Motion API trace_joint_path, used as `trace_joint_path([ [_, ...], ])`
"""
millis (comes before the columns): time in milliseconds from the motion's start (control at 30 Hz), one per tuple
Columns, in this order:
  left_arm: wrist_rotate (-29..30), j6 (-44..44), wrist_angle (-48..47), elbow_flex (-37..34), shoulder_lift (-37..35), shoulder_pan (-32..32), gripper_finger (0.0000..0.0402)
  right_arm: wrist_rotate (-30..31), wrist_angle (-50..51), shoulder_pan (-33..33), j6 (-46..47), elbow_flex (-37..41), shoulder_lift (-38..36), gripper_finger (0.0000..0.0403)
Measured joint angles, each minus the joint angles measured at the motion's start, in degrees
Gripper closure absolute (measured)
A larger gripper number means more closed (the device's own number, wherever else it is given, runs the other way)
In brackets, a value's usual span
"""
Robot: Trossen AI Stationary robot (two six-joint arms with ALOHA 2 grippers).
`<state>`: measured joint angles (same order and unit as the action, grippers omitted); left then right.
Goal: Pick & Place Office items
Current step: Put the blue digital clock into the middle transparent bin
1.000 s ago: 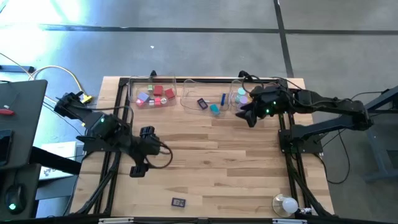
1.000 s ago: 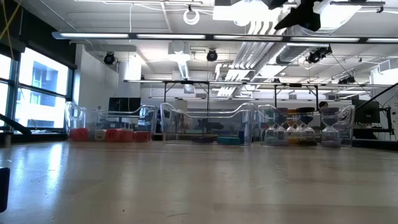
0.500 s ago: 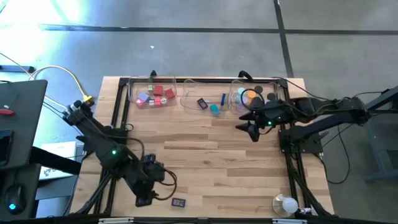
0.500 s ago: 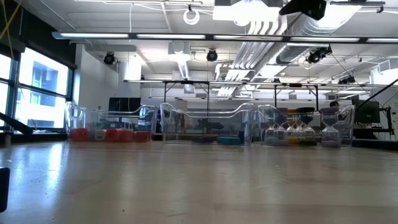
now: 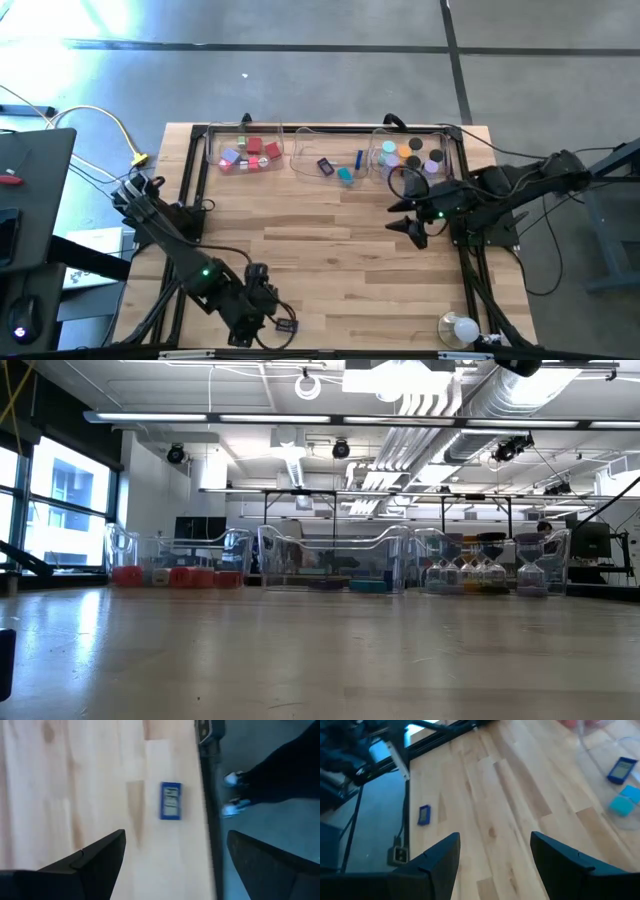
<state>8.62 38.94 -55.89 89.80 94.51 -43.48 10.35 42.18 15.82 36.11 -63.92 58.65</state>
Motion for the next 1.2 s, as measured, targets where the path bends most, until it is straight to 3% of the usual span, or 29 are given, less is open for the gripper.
trace_joint_path([
  [133,2.2,-6.1,-1.2,0.0,1.7,0.0,0.0063,0.1,0.0,2.8,0.1,0.0,0.0,0.0171],
  [600,2.5,-5.5,0.0,0.0,9.7,-2.0,0.0063,0.2,-0.9,10.2,3.3,0.0,0.2,0.0171],
  [867,16.1,-5.8,0.0,0.0,9.8,-4.6,0.0063,0.7,-5.1,10.8,3.3,0.0,2.1,0.0171],
  [1200,12.1,-1.5,1.5,0.0,10.6,-5.1,0.0063,1.3,-8.6,11.0,11.1,0.0,6.6,0.0171],
])
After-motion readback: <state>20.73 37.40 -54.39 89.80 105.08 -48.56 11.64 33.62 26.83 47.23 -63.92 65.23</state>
